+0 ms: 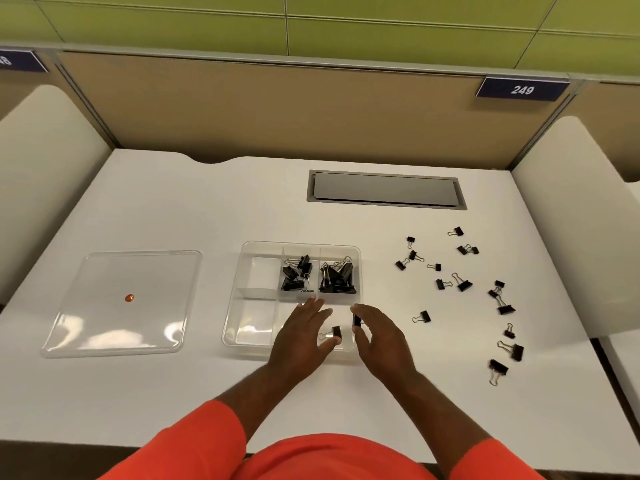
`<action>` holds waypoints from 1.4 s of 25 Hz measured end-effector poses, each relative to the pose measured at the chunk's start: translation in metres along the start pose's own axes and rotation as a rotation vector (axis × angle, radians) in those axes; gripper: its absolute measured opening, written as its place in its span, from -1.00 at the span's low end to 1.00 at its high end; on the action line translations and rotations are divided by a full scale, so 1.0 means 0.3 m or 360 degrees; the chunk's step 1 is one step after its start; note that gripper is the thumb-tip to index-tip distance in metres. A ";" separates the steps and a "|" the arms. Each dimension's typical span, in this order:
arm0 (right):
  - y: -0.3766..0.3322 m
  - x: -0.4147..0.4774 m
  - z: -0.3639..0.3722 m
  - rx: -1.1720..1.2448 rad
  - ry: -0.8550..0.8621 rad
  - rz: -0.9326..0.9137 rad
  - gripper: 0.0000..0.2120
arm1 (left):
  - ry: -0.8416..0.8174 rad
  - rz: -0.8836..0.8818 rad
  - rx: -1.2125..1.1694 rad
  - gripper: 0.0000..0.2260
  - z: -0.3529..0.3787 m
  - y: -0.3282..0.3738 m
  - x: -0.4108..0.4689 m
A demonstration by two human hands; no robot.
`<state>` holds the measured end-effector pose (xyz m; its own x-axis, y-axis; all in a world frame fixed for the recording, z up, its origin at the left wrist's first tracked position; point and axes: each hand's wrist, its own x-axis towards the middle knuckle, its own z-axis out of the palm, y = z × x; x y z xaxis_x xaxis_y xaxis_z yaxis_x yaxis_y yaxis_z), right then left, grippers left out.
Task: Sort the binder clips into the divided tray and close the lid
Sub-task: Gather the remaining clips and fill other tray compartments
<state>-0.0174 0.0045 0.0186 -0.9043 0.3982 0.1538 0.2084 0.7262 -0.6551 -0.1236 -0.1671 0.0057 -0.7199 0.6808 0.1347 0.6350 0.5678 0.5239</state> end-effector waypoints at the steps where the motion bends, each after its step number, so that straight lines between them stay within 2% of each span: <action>1: -0.009 0.000 0.013 -0.0003 0.0007 0.0029 -0.60 | -0.0015 0.0015 0.0009 -0.46 -0.009 -0.013 -0.003; 7: -0.057 0.024 0.062 -0.0036 0.0035 0.0085 -0.59 | -0.0113 0.0058 0.0051 -0.37 -0.062 -0.075 -0.006; 10: -0.071 0.031 0.066 -0.0133 -0.0003 0.0007 -0.44 | -0.0138 0.0087 0.0062 -0.33 -0.074 -0.081 0.002; 13: -0.072 0.014 0.060 -0.0287 -0.0046 0.0074 -0.28 | -0.0168 0.0106 0.0037 -0.31 -0.078 -0.074 0.008; 20: -0.008 -0.076 0.010 -0.0489 -0.0152 0.0181 -0.19 | -0.0238 0.0139 0.0055 -0.26 -0.038 -0.022 0.001; 26: 0.100 -0.158 -0.106 -0.0519 -0.0130 0.0279 -0.18 | -0.0245 0.0217 0.0069 -0.23 0.040 0.097 0.034; 35: 0.408 -0.256 -0.357 -0.0504 -0.0121 0.0348 -0.18 | -0.0363 0.0259 0.0086 -0.22 0.264 0.436 0.087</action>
<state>0.1175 0.1228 0.0057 -0.8484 0.5287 -0.0274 0.4932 0.7705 -0.4039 -0.0370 -0.0383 0.0111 -0.5294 0.8482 0.0176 0.7556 0.4620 0.4644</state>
